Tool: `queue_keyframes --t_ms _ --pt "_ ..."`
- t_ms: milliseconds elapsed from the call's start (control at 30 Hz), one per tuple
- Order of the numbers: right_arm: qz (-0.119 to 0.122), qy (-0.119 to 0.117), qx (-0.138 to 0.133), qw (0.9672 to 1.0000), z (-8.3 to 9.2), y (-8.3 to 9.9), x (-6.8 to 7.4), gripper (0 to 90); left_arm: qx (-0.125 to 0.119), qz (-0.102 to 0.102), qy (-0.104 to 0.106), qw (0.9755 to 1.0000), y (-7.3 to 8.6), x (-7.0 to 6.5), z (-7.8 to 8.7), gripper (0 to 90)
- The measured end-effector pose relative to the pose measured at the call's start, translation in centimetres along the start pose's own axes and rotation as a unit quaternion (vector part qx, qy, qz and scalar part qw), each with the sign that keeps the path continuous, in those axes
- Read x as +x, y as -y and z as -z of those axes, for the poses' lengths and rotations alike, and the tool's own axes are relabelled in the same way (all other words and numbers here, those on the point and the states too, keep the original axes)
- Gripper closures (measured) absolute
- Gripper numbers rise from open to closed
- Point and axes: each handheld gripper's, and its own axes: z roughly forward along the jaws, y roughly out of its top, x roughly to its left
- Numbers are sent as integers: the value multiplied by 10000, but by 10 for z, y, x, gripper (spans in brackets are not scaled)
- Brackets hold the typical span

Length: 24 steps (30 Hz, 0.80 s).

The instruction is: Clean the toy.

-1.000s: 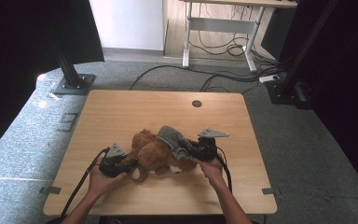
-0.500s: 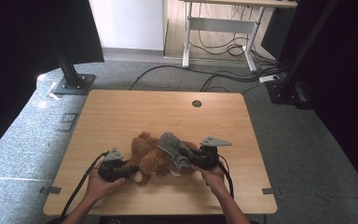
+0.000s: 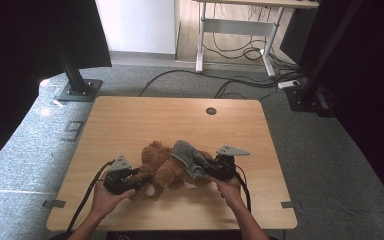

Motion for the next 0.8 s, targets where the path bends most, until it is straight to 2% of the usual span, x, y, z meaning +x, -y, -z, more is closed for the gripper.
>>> queue_keyframes --t_ms 133,267,367,500,600,667,800 --pt "39 48 12 10000 -2 -1 0 808 -245 76 34 9997 -4 0 11 555" --pt "41 79 9 10000 -5 -3 0 808 -136 1 85 9999 -3 -4 10 558" --pt "48 122 20 9999 -7 -4 -1 808 -168 -2 121 9998 -4 -7 10 554" --pt "31 140 15 9999 -9 -5 -2 808 -269 86 339 9990 -7 -9 17 552" --pt "31 141 10 9999 -10 -6 -2 808 -316 62 536 9980 -8 -15 17 563" --pt "53 163 16 9999 -11 -6 -1 808 -231 -60 468 9986 -9 -19 13 565" --pt "46 166 24 9998 -11 -7 -1 808 25 -219 474 9986 -5 -28 -2 565"
